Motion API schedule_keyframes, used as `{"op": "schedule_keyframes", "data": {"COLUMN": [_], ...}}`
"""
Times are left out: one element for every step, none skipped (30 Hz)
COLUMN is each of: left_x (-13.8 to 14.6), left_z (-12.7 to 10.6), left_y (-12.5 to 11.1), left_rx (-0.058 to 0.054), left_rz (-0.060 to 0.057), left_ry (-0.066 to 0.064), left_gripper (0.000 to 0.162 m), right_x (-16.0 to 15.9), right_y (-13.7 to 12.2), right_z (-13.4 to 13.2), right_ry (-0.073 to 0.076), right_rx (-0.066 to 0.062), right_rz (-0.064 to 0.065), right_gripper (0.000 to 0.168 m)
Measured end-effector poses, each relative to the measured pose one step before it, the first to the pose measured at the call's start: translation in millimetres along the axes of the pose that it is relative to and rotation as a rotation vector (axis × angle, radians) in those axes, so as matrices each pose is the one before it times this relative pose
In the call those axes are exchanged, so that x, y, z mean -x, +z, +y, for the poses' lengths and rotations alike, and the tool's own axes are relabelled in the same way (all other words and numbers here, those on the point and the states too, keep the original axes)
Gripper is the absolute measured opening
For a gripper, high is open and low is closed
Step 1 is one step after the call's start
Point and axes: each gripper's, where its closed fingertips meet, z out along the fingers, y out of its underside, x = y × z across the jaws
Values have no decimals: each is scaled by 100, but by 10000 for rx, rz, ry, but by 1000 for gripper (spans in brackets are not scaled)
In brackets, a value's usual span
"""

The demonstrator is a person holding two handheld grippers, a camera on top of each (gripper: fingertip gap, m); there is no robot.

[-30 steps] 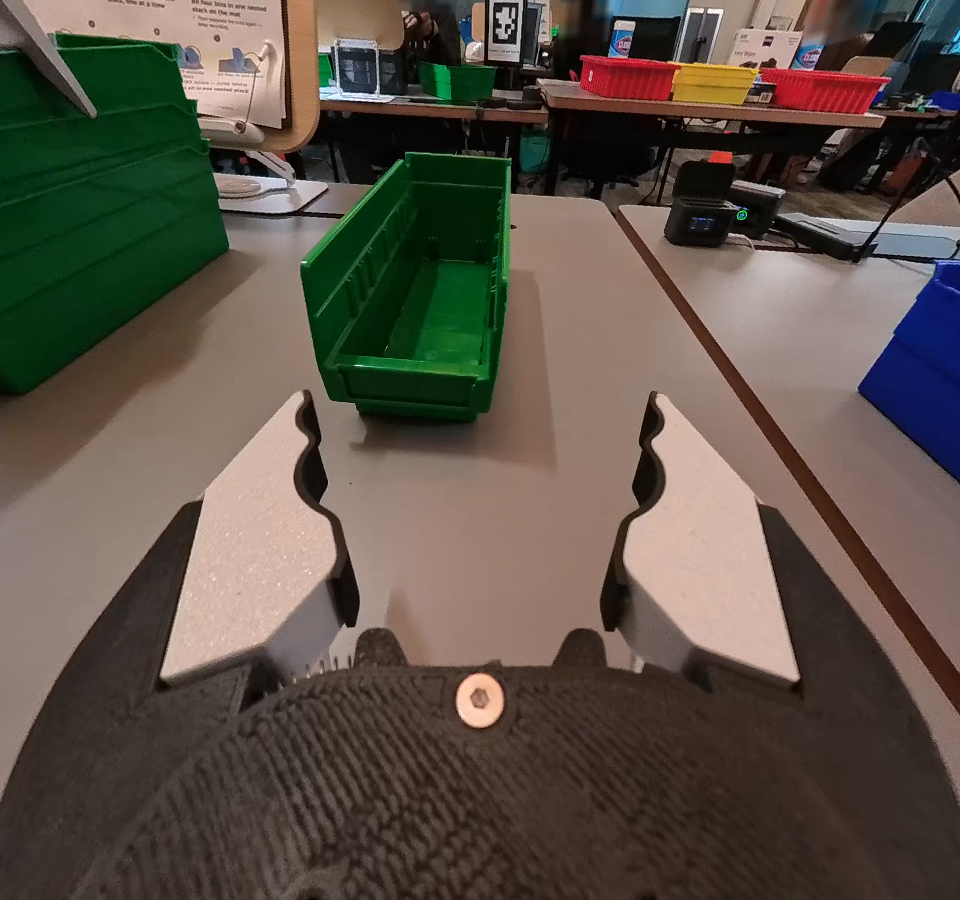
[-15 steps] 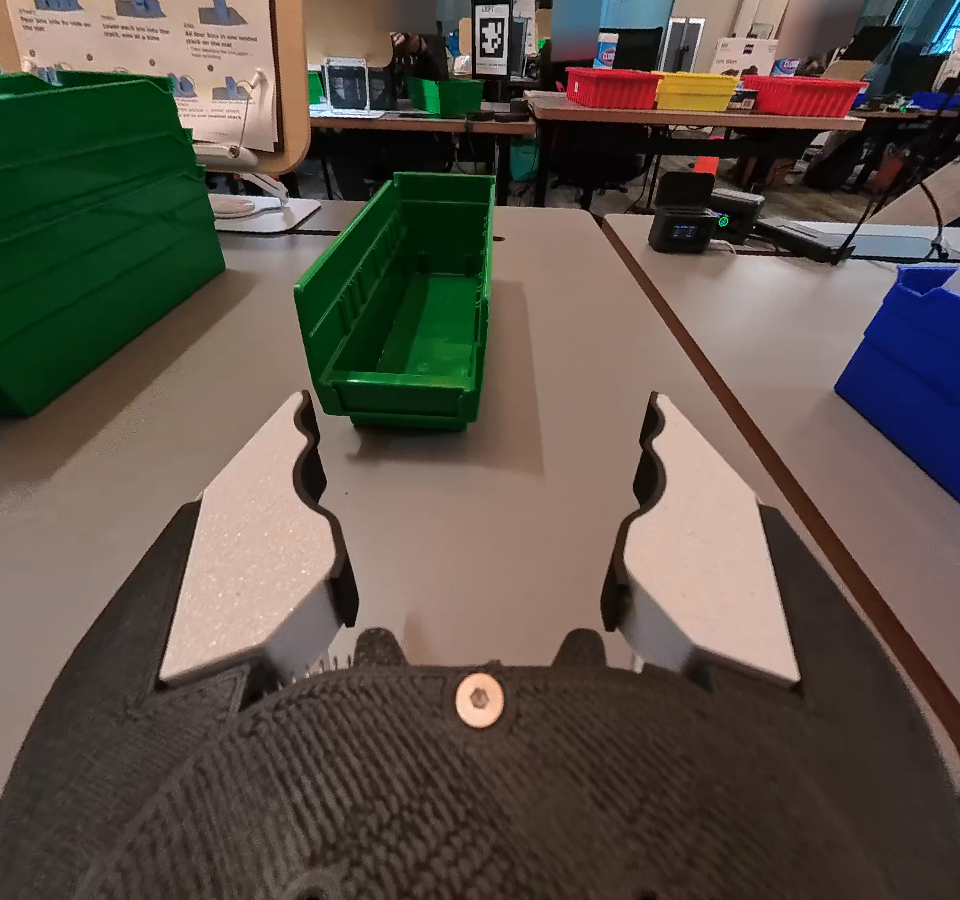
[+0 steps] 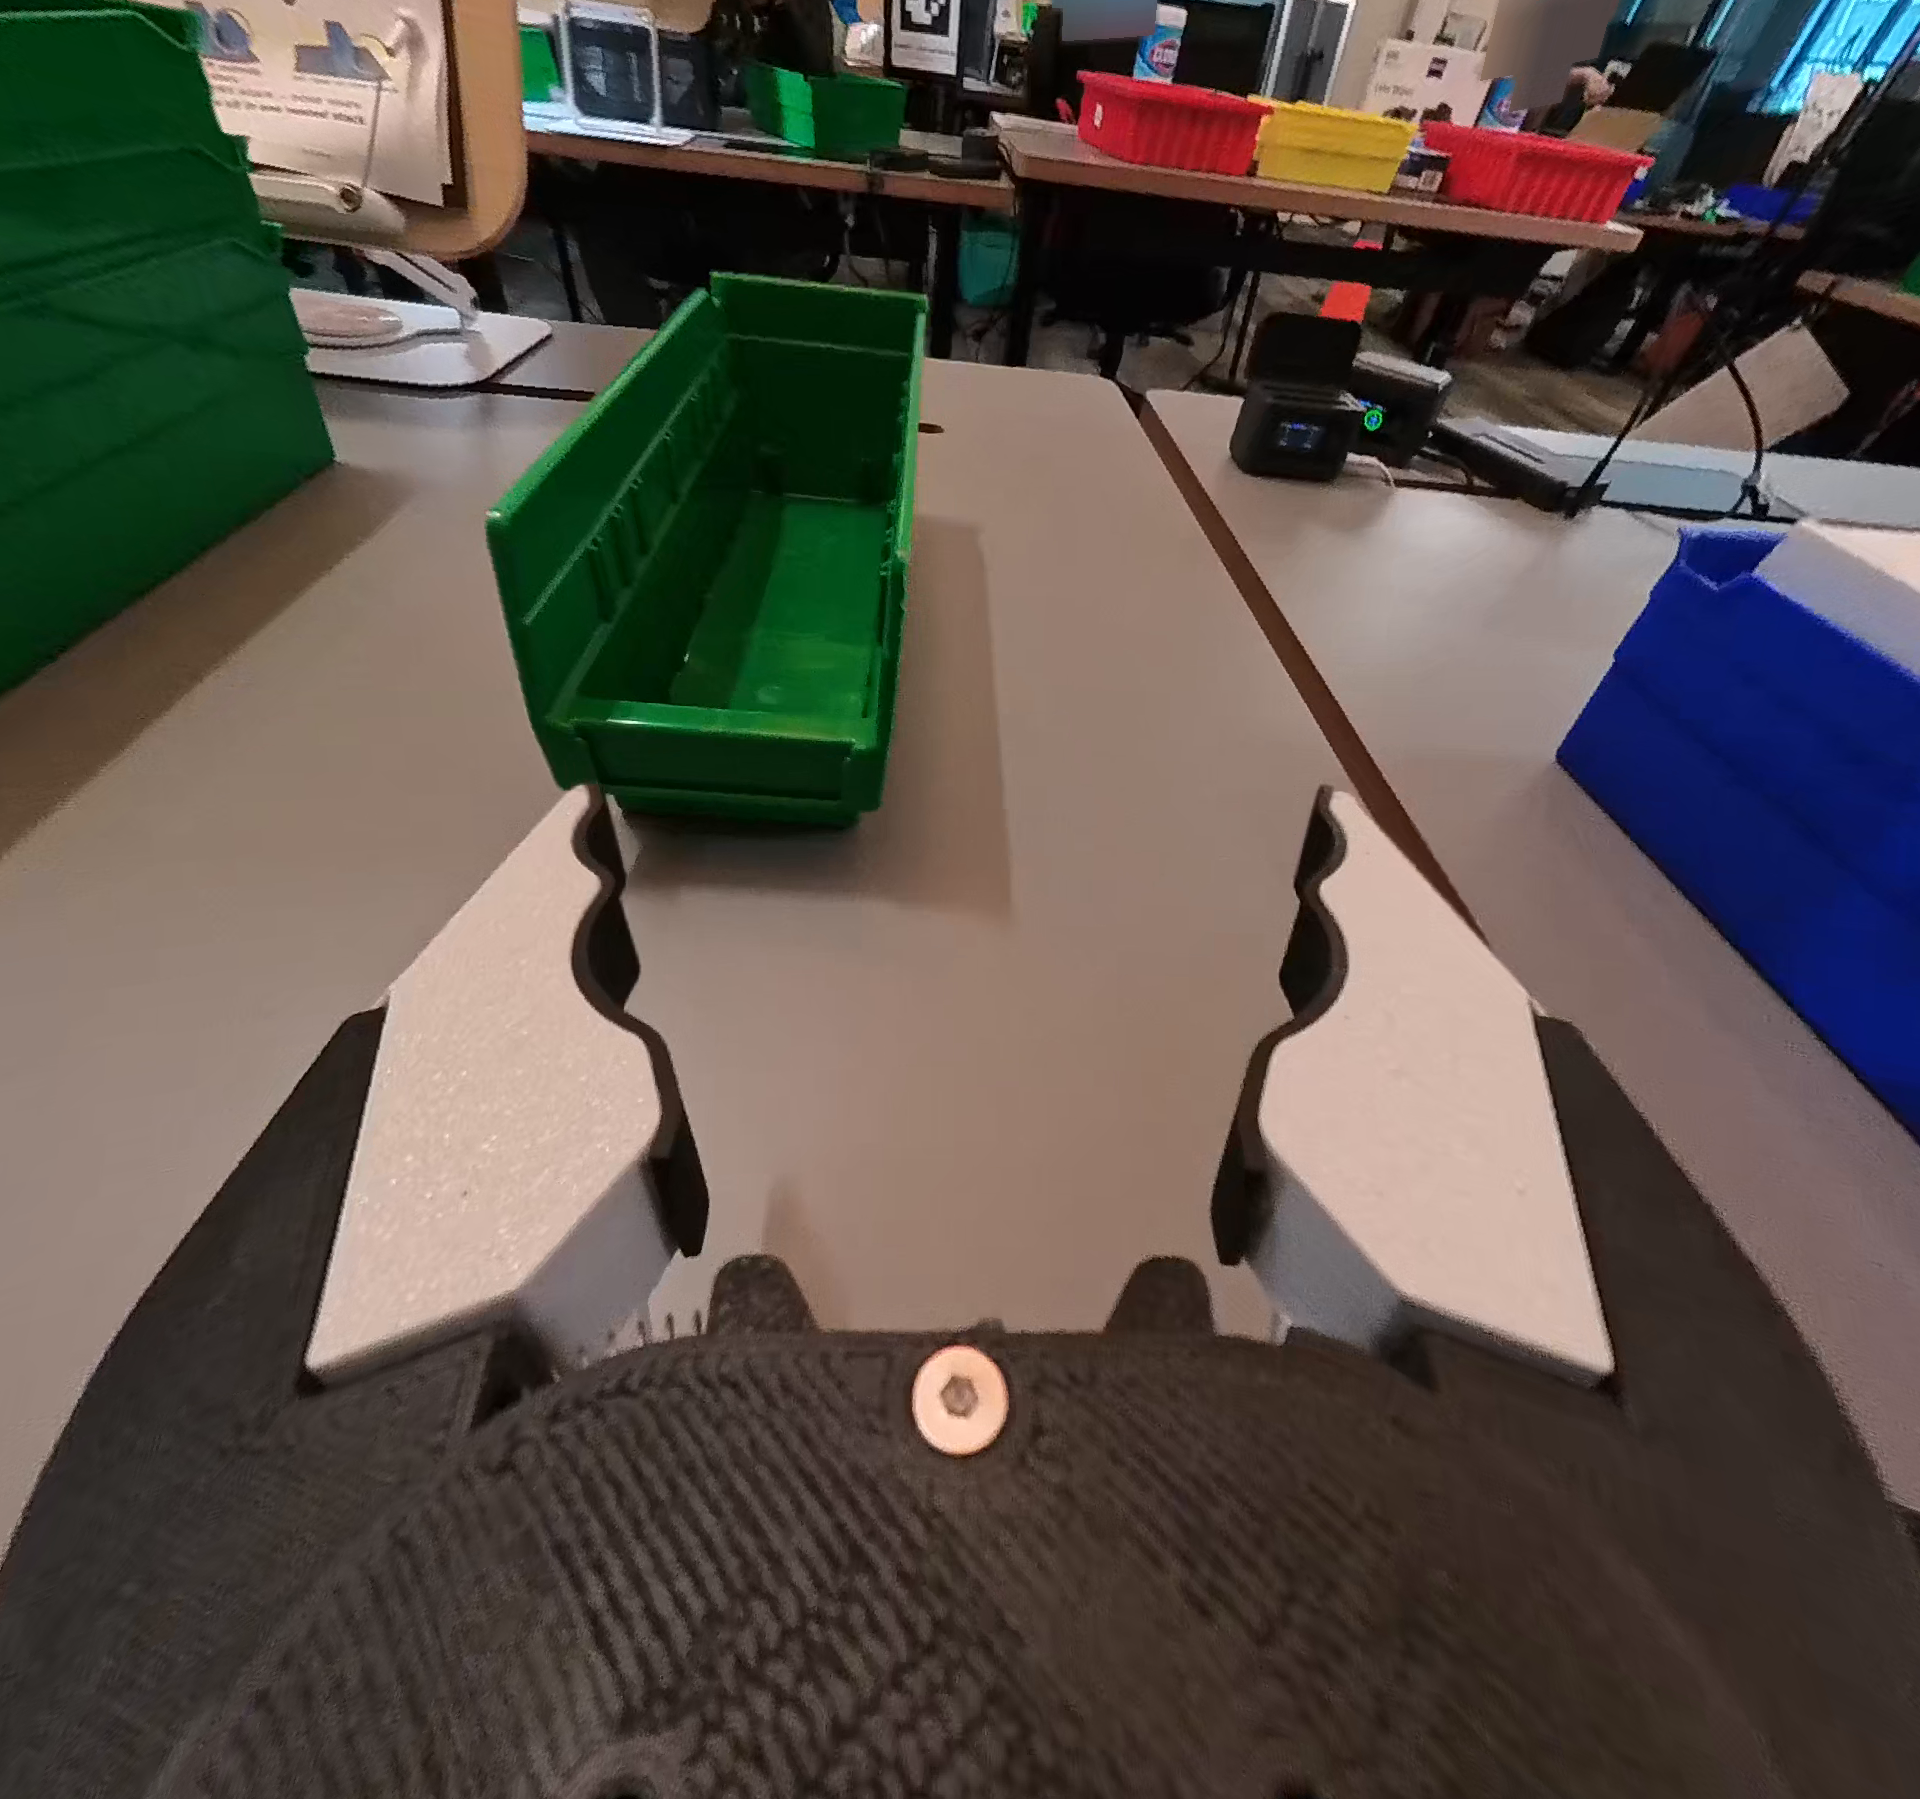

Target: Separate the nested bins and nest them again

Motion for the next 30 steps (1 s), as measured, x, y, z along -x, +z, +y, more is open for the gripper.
{"op": "schedule_keyframes", "data": {"left_x": [-277,-162,181,179,69,127,265,384,487,603,571,409,267,294,333,319,213,142,71,71,-37,-43,-44,-165,-310,-189,-201,-338,-377,-331], "left_z": [758,867,1076,1013,760,519,430,412,421,406,304,149,18,-58,-62,-26,29,63,-20,-327,-288,-26,104,212,240,250,357,481,523,467], "left_y": [355,392,404,414,385,366,307,241,165,29,-99,-232,-360,-462,-499,-490,-448,-387,-300,-61,62,45,30,6,28,134,259,341,367,352], "left_rx": [230,242,377,343,137,-57,-112,-96,-52,-19,-58,-138,-215,-259,-240,-184,-122,-79,-87,-127,51,223,175,69,-31,-50,35,146,183,164], "left_rz": [61,-20,-213,-169,-73,-99,-163,-217,-248,-288,-228,-93,18,-10,-33,-44,1,20,24,-7,56,33,0,54,151,80,105,224,254,228], "left_ry": [156,108,5,-5,60,130,234,266,192,45,-52,-66,3,61,85,73,81,110,128,96,67,4,-52,-38,19,-56,-134,-161,-175,-145], "left_gripper": [117,115,115,116,115,115,115,115,115,115,115,115,115,115,115,115,115,115,116,116,116,117,117,117,117,116,116,116,116,116], "right_x": [-11,219,429,566,539,344,141,-37,-175,-366,-490,-366,-9,217,102,40,280,443,293,5,-140,-174,-220,157,752,753,336,198,172,289], "right_y": [153,208,210,163,132,106,91,99,96,125,208,332,460,621,819,947,938,885,932,1003,964,889,928,915,864,776,630,551,461,336], "right_z": [273,225,95,-48,-147,-188,-166,-195,-283,-478,-783,-969,-948,-804,-571,-187,83,-125,-467,-382,-51,-124,-398,-333,-205,-206,-327,-404,-289,-372], "right_ry": [98,70,49,-22,-125,-172,-186,-170,-117,-22,123,197,169,27,-107,-179,-196,-185,-137,14,147,98,127,355,262,14,-56,-77,-1,72], "right_rx": [84,86,101,104,84,68,104,133,136,66,-63,-110,-36,101,230,452,669,560,290,279,495,453,231,286,363,340,241,168,242,232], "right_rz": [11,-53,-113,-141,-107,7,101,151,170,230,267,173,-33,-173,-115,-88,-233,-329,-263,-133,-44,-12,16,-118,-393,-325,3,97,110,69], "right_gripper": [128,129,132,134,134,136,138,142,144,145,146,147,147,147,147,147,147,147,145,142,138,134,133,132,132,129,128,128,128,128]}}
